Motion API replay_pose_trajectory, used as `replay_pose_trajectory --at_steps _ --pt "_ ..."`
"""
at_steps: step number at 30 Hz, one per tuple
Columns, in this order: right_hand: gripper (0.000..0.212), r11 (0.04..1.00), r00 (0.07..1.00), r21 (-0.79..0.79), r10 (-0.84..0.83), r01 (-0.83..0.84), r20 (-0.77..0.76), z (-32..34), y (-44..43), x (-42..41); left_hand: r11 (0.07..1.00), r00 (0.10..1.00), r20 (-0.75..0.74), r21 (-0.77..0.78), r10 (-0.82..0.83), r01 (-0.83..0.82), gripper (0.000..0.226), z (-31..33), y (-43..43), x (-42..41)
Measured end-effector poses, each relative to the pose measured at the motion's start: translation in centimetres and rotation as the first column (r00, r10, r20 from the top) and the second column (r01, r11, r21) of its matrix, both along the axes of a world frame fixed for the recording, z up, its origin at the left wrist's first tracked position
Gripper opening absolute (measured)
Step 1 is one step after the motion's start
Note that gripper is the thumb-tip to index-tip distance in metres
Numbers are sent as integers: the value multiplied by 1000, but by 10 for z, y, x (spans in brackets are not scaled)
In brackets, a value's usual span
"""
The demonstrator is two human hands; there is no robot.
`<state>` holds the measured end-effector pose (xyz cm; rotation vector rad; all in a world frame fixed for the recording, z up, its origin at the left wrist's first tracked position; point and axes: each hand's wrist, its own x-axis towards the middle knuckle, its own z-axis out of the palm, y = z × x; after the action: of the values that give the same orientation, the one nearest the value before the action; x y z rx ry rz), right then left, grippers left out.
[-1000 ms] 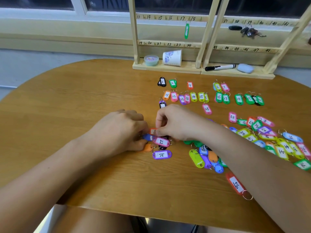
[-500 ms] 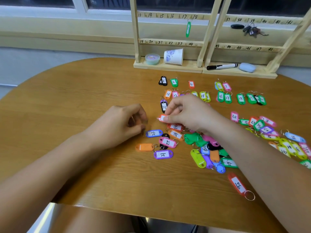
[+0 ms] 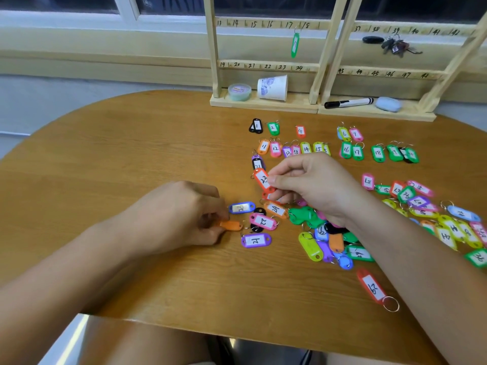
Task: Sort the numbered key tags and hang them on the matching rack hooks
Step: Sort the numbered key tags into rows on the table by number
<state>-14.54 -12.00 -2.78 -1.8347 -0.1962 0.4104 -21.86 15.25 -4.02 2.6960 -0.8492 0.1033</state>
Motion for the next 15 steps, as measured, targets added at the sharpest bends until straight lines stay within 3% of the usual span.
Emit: replay_pose_trajectory --at_steps 2,7,10,15 --pt "10 999 1000 53 -5 5 -10 0 -1 -2 1000 1000 20 12 3 -3 20 1 0 2" --pt "11 997 1000 81 -10 11 -15 0 -2 -3 985 983 -161 -128 94 -115 22 5 9 17" --pt "10 997 1000 75 -18 18 -8 -2 -1 -2 977 983 -104 -137 152 -166 16 3 10 26" --pt "7 998 999 60 -33 33 -1 -7 0 -1 983 981 -158 -125 114 -134 12 -1 -1 37"
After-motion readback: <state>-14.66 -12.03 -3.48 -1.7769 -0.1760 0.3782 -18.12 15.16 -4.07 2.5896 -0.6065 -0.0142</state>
